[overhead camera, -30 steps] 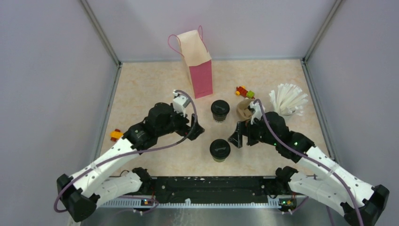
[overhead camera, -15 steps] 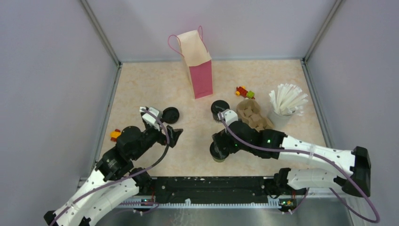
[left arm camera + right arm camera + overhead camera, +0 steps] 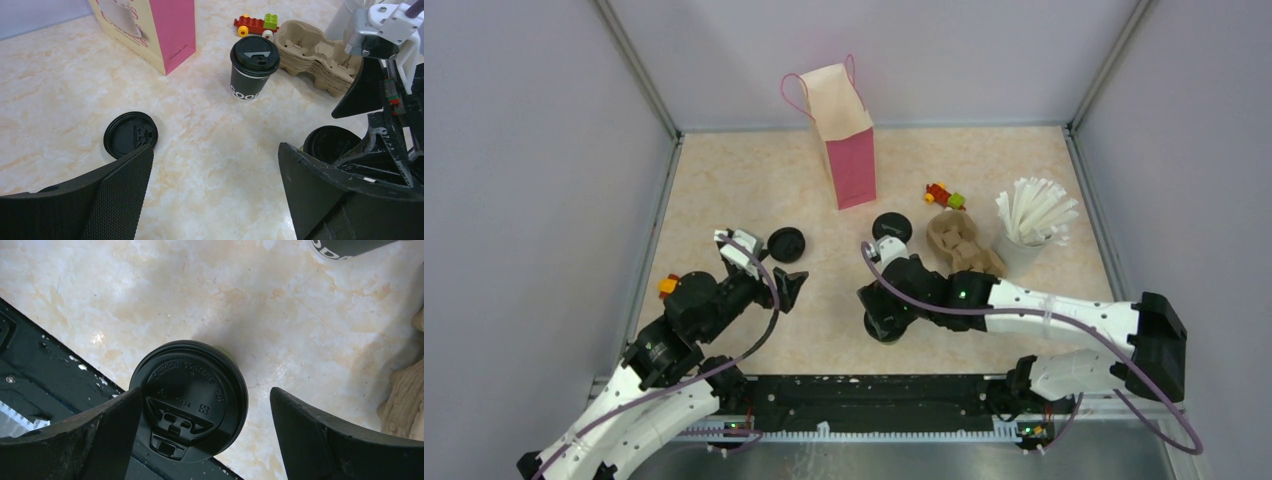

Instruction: Pack the takeout coffee

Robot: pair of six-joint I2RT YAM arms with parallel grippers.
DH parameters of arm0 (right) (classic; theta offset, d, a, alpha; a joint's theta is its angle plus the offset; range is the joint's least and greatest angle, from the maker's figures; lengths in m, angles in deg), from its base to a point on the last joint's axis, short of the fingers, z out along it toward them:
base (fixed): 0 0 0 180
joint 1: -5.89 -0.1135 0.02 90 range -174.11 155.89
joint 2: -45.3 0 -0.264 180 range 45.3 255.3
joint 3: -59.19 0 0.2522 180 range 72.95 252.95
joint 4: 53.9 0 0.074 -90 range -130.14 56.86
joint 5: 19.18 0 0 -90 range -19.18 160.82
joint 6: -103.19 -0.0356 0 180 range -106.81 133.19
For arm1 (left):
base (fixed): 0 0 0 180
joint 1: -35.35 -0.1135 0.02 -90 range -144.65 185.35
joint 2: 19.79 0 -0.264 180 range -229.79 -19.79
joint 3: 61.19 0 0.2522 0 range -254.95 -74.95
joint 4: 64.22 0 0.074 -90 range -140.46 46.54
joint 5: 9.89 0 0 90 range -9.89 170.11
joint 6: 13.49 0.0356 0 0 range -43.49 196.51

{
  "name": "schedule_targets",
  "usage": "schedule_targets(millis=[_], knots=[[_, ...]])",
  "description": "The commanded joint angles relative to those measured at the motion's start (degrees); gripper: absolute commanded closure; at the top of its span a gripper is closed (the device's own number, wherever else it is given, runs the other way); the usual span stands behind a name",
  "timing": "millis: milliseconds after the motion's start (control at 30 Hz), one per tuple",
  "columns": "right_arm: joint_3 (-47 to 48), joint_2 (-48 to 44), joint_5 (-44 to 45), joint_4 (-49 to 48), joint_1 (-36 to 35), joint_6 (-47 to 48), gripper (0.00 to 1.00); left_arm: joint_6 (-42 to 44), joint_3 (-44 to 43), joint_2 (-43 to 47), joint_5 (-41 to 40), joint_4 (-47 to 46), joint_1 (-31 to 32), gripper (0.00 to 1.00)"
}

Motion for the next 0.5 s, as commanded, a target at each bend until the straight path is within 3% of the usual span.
schedule_targets(millis=[0, 467], knots=[[3.62, 2.73, 1.0, -0.74, -0.84, 0.54, 0.06, 1.16, 0.23, -0.01, 0.0, -1.64, -0.12, 0.01], [2.72, -1.62, 6.37, -0.46, 0.4, -1.35, 0.1, 1.25, 0.38, 0.54, -1.03, -1.55, -0.08, 0.01]])
